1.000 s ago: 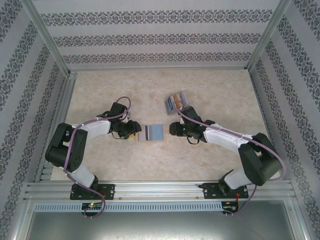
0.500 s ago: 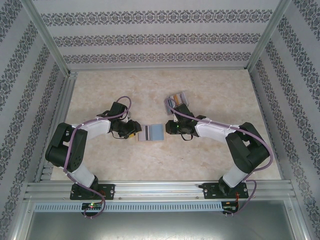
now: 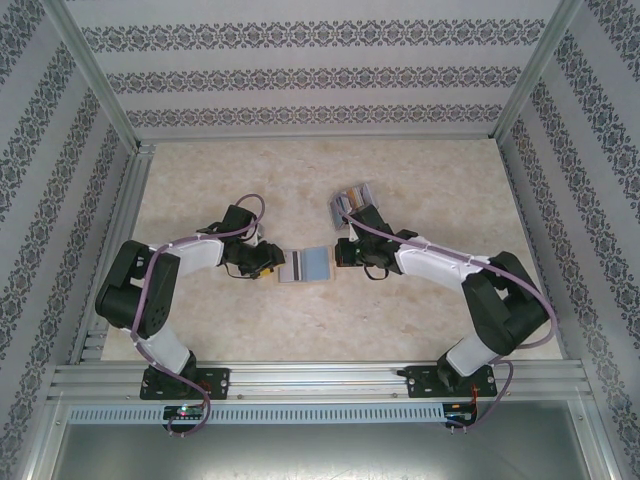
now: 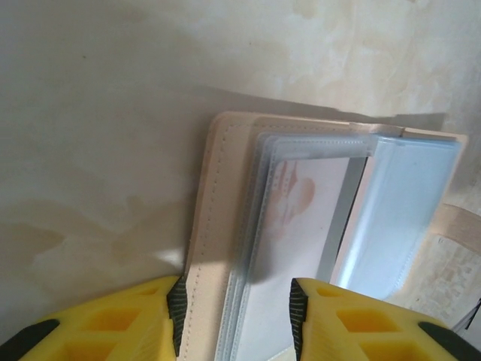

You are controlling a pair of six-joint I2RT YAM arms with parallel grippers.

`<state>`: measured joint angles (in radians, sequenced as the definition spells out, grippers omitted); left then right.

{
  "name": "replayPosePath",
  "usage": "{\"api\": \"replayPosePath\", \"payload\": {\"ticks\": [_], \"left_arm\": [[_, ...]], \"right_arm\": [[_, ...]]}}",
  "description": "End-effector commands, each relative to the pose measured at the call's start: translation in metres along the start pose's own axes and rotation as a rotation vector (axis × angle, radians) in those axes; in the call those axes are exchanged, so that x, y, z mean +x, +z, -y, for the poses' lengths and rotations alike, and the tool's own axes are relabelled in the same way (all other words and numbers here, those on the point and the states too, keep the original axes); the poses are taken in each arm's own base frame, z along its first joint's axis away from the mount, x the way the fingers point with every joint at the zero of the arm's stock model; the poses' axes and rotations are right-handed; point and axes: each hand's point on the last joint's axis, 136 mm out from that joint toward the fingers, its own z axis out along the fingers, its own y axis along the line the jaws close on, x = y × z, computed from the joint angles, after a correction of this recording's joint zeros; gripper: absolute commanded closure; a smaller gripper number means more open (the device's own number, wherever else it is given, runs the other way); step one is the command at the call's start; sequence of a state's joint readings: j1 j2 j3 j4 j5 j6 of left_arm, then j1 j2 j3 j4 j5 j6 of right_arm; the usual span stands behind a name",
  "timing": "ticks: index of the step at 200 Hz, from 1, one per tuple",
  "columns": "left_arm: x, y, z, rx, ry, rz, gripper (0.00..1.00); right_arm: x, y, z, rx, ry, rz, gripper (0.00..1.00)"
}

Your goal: Put the credit cards into the card holder

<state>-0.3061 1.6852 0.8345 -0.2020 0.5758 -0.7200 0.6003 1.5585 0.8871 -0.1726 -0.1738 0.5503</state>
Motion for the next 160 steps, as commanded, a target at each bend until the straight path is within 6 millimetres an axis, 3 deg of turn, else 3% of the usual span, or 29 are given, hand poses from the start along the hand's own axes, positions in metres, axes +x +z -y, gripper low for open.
{"api": "replayPosePath", "payload": {"ticks": [1,43,86,127,160], "left_arm": [[0.003,0.009,0.007,0.021,0.006,-0.021,0.58],[0.007,0.021,0.019,0.033,0.029,-0.035,0.60],[0.017,0.041,0.033,0.037,0.053,-0.070,0.60],[0.023,0.050,0.047,0.054,0.075,-0.087,0.61],[0.018,0.032,0.049,0.036,0.096,-0.046,0.62]], "right_arm": [[-0.013,-0.021,-0.021,-0.065,-0.003,0.039,0.93],[-0.020,-0.034,-0.049,-0.192,0.020,0.054,0.93],[-0.028,-0.031,-0.085,-0.327,0.031,0.044,0.92],[-0.033,-0.014,-0.112,-0.423,0.049,0.014,0.92],[-0.030,0.007,-0.120,-0.453,0.072,-0.024,0.92]]}}
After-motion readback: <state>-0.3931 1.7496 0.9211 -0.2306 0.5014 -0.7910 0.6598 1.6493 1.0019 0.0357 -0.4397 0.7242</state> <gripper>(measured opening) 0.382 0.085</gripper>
